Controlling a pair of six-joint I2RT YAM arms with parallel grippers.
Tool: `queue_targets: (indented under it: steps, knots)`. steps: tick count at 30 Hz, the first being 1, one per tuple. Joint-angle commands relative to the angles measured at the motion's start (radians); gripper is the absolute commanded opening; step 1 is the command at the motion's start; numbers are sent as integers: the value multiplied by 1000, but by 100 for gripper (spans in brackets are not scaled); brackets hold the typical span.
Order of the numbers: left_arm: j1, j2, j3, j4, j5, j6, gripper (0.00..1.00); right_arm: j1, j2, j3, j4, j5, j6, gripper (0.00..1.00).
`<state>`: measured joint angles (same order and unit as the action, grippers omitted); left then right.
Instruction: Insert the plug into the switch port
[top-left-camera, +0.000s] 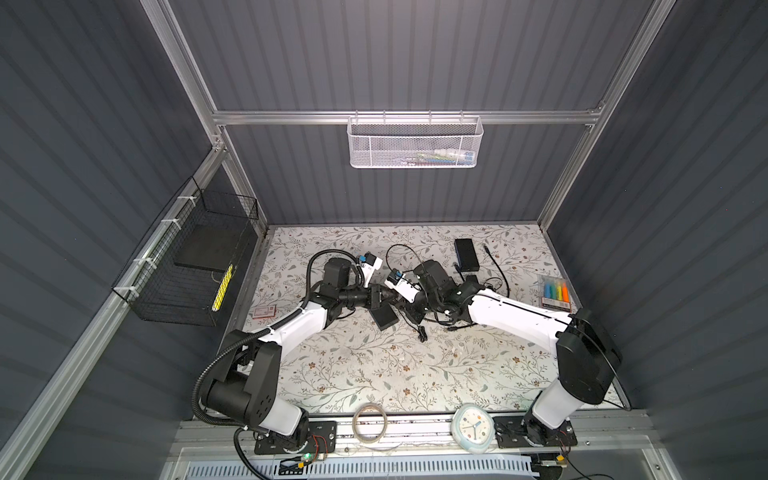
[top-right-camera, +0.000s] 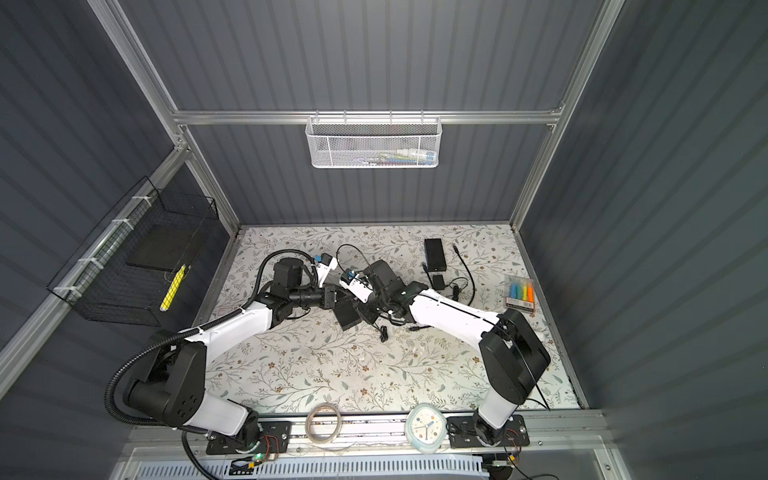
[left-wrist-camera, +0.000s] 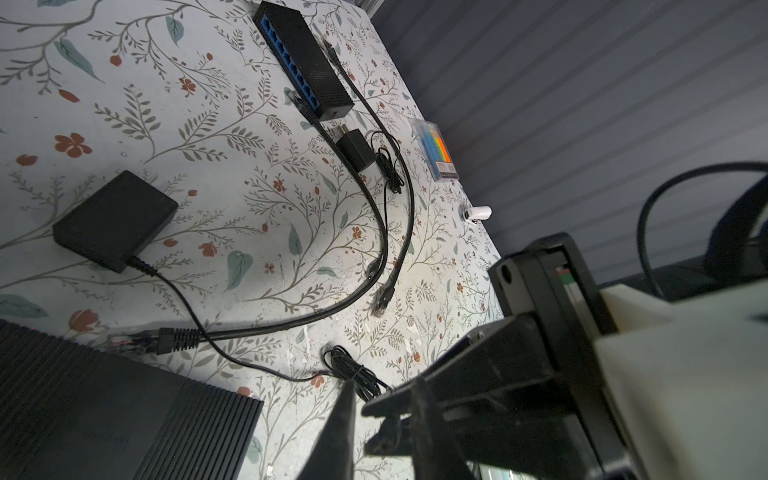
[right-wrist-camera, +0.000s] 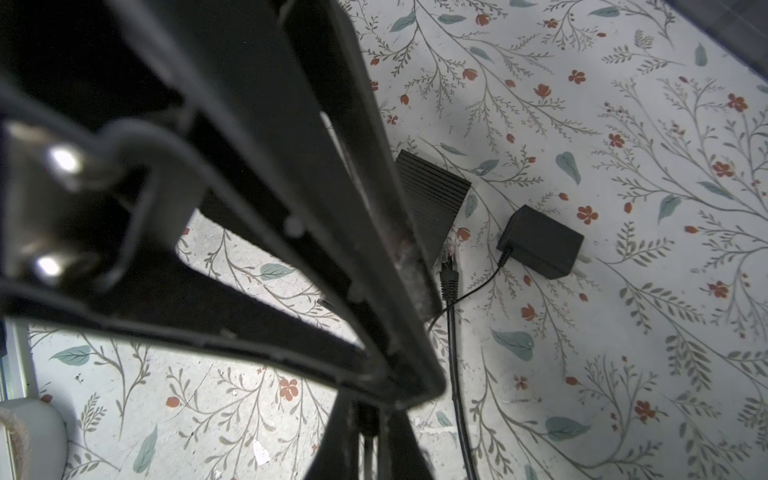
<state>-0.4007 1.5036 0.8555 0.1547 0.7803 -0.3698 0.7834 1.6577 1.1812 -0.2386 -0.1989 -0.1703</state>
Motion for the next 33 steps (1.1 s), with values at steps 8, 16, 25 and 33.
queue_targets:
  steps: [8, 16, 25, 33]
  knots:
    - [-6, -5, 8, -40, 22, 36, 9, 1, -21, 20, 12, 22, 16, 6]
    - [-6, -4, 15, -45, 27, 40, 1, 1, -28, 17, 16, 36, 19, 23]
    - [-6, -8, 10, -54, 19, 49, 1, 1, -38, 1, 26, 33, 16, 22]
    - [-6, -18, 16, -64, 18, 52, 0, 1, -27, 5, 30, 18, 23, 18]
